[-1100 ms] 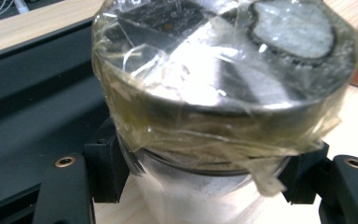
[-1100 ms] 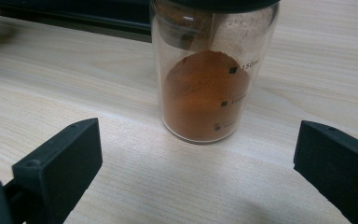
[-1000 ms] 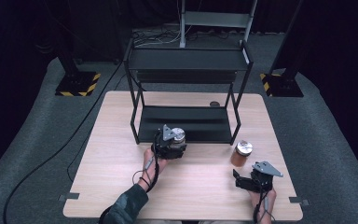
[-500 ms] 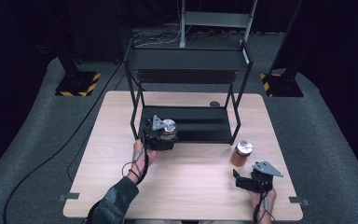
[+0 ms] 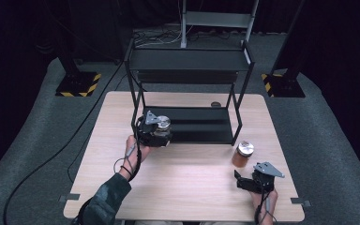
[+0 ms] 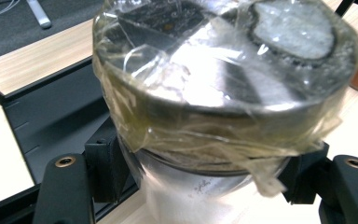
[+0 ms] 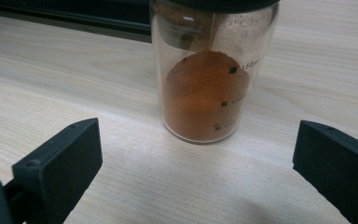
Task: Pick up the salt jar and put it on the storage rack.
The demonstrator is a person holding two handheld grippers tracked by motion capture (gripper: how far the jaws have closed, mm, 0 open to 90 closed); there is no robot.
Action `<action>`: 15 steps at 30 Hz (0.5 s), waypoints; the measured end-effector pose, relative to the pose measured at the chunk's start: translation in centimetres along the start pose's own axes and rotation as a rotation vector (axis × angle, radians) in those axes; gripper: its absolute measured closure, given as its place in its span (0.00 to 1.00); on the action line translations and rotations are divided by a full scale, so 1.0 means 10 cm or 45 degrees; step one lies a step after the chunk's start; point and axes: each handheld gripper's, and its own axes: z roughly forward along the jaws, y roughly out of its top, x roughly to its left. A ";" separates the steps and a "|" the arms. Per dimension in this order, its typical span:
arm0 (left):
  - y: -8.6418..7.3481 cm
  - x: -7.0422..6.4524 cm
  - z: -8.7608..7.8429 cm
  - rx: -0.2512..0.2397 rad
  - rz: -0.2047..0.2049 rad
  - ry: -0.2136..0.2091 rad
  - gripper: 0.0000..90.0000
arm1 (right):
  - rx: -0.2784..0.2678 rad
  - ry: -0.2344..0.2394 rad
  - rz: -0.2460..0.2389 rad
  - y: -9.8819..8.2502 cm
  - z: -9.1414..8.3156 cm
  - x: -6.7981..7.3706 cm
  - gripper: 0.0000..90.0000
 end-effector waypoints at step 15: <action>0.16 0.19 -0.21 0.028 -0.002 0.007 0.34 | 0.007 0.000 -0.005 0.01 0.00 0.00 0.00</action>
